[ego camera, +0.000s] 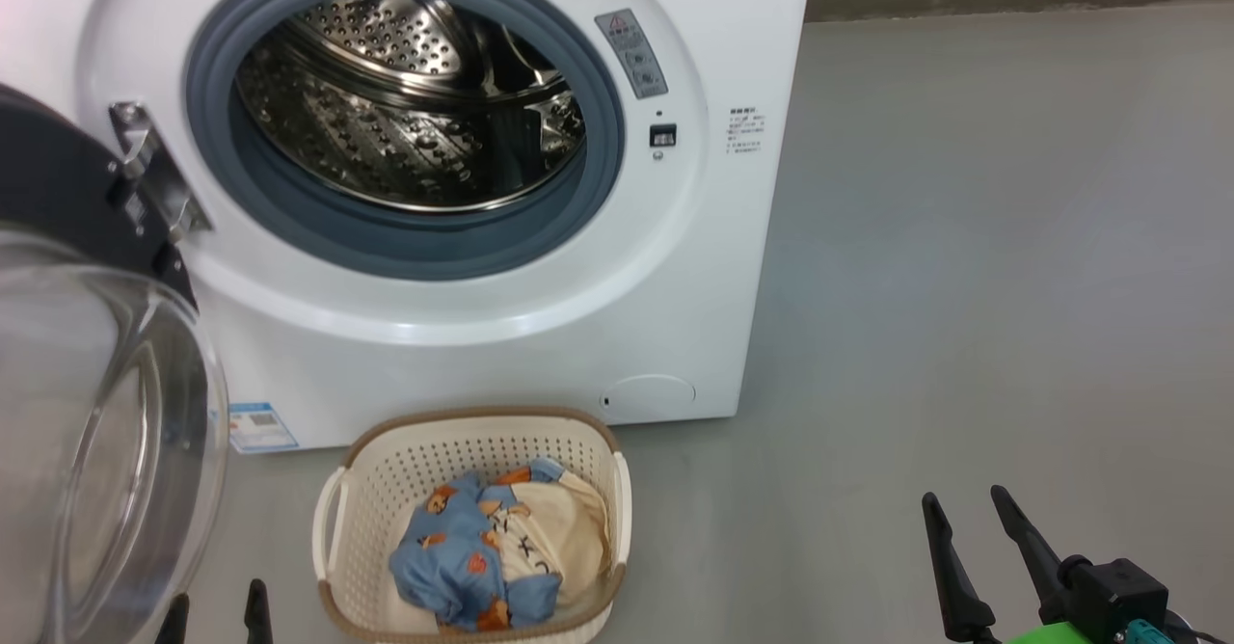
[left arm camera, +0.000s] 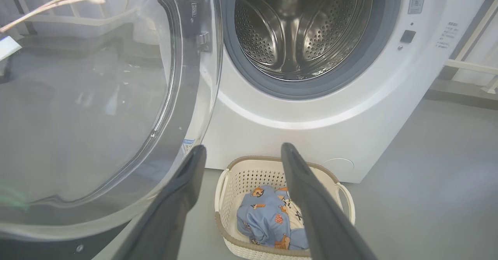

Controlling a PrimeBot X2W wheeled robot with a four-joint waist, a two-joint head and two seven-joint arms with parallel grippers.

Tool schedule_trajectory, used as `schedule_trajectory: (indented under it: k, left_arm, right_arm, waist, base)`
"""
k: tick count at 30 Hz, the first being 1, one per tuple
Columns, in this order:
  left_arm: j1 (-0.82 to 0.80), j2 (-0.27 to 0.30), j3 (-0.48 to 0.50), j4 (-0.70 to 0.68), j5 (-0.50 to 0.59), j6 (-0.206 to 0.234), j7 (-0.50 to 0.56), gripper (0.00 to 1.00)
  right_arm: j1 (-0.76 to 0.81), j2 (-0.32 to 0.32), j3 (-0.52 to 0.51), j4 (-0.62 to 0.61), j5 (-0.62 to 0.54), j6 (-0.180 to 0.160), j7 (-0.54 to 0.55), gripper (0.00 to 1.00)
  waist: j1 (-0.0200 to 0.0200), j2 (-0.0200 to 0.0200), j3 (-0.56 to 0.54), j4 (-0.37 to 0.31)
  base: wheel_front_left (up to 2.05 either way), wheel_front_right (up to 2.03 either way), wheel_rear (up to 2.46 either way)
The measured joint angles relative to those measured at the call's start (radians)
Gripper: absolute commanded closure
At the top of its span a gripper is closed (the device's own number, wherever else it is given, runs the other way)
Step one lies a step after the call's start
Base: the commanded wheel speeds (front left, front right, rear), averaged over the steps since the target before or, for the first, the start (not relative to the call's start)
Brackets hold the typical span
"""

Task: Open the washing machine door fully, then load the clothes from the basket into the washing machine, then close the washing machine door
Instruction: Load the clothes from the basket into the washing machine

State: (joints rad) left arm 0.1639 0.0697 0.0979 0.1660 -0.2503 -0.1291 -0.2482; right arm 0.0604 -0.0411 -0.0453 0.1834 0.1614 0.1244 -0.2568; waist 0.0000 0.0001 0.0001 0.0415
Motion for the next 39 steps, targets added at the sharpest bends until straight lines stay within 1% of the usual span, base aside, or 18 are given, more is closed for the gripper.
schedule_trajectory:
  k: [7,13,39]
  left_arm:
    - [-0.001,0.0,0.005,0.0,0.002,0.0,0.0,0.0]
    - [-0.001,-0.001,0.003,0.0,0.002,0.0,0.0,0.0]
    - [-0.002,0.0,-0.024,-0.004,-0.002,0.0,0.0,0.0]
  right_arm:
    - [0.0,0.0,0.0,0.0,0.0,0.0,0.0,0.0]
    - [-0.001,0.0,0.0,0.0,0.0,0.0,0.0,0.0]
    - [-0.001,0.0,0.002,0.0,0.0,0.0,0.0,0.0]
  waist:
    - [0.0,0.0,0.003,0.0]
    - [0.0,0.0,0.003,0.001]
    - [0.0,0.0,0.011,-0.002]
  base:
    - [1.73,-1.73,0.0]
    - [0.85,-0.85,0.0]
    - [0.03,-0.03,0.0]
